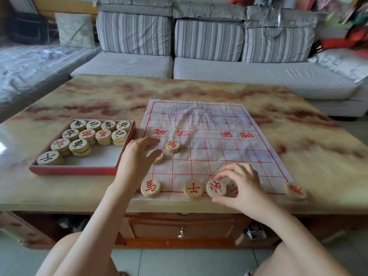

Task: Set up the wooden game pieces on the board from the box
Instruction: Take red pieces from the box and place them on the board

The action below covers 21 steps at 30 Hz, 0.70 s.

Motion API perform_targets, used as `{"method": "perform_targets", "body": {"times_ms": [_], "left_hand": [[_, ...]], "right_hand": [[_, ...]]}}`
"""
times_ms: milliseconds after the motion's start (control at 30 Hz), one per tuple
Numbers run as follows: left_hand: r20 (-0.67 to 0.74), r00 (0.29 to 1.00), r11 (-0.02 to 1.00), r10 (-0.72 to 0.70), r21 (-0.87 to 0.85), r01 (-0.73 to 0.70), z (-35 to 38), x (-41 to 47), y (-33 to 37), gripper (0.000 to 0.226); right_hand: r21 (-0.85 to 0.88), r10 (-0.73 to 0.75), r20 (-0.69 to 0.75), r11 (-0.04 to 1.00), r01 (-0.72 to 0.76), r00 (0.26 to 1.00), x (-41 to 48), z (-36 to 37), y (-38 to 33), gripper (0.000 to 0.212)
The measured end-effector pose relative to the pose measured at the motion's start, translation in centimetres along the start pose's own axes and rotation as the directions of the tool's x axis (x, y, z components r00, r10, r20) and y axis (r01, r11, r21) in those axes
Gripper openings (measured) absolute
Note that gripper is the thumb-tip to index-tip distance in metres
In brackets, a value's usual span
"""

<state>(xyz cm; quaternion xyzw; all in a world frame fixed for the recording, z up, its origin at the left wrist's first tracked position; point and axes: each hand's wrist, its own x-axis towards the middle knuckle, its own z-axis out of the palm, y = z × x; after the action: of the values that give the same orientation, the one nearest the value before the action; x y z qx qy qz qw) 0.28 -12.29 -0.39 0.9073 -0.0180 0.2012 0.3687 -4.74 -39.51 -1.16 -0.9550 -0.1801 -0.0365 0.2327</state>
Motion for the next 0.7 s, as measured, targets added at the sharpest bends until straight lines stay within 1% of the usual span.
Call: {"method": "perform_targets", "body": {"times_ms": [133,300,367,433,500,567,700], "left_hand": [[0.043,0.999,0.993,-0.027,-0.115,0.032,-0.3,-0.6,0.3,0.021],[0.019,0.998,0.990,-0.063,-0.122,0.065,-1.1,-0.8,0.2,0.020],[0.002,0.998,0.989,-0.069,-0.132,0.068,-1.7,-0.7,0.1,0.019],[-0.023,0.997,0.990,-0.070,-0.128,0.067,-2.3,-0.7,-0.2,0.019],[-0.059,0.995,0.991,-0.084,-0.105,0.077,-3.3,-0.5,-0.8,0.018],[-0.090,0.990,0.992,-0.107,-0.070,0.101,-4.6,-0.5,-1.9,0.020],[-0.164,0.972,0.985,-0.166,0.024,0.172,-7.0,-0.1,-5.4,0.024]], "right_hand": [[-0.018,0.024,-0.015,1.000,-0.024,1.000,0.2,0.8,0.5,0.051],[-0.060,0.055,0.037,0.997,-0.052,0.998,0.2,1.1,0.6,0.055],[-0.063,0.055,0.080,0.997,-0.050,0.995,0.1,0.8,0.4,0.067],[0.003,0.048,0.075,0.999,-0.048,0.996,0.4,0.3,-0.1,0.078],[0.144,0.045,0.061,0.988,-0.054,0.997,1.2,-0.4,-1.2,0.073],[0.261,0.020,0.069,0.965,-0.037,0.997,2.6,-0.7,-2.7,0.060],[0.363,-0.078,0.078,0.931,0.045,0.994,6.9,0.5,-6.4,0.037]]}}
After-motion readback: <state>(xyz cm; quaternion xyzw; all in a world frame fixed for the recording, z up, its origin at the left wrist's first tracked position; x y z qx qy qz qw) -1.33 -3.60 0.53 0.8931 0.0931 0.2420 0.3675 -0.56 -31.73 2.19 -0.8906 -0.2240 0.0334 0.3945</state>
